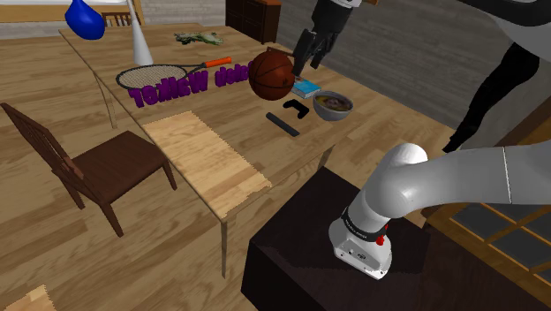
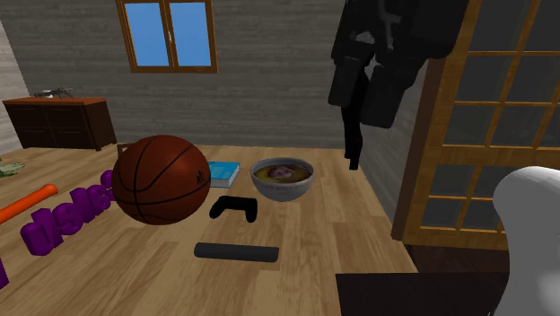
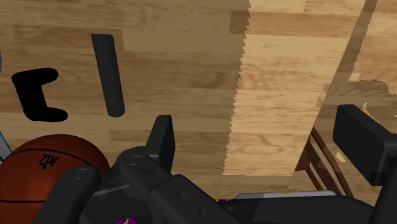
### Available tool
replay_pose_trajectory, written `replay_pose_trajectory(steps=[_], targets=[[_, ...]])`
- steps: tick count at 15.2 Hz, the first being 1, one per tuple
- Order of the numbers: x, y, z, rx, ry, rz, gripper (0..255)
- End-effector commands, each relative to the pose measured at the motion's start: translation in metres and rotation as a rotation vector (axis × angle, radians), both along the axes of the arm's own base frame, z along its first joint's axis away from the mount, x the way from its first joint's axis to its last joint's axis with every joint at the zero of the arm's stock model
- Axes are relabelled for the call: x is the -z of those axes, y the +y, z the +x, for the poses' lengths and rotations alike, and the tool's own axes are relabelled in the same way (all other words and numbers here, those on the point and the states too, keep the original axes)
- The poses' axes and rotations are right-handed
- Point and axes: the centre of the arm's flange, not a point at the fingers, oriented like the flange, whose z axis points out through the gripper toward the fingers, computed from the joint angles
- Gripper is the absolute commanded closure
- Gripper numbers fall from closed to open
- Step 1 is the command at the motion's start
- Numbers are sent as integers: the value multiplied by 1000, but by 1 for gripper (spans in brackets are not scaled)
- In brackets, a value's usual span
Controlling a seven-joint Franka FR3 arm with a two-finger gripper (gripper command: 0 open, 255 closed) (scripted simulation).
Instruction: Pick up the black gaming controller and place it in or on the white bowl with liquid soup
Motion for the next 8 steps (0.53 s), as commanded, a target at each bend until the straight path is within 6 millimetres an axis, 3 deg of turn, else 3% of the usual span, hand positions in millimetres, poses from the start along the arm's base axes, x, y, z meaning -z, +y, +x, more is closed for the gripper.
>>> replay_pose_trajectory(steps=[1, 8], targets=[[0, 0, 0, 0, 0, 0, 0], [51, -74, 28, 8, -8, 20, 0]])
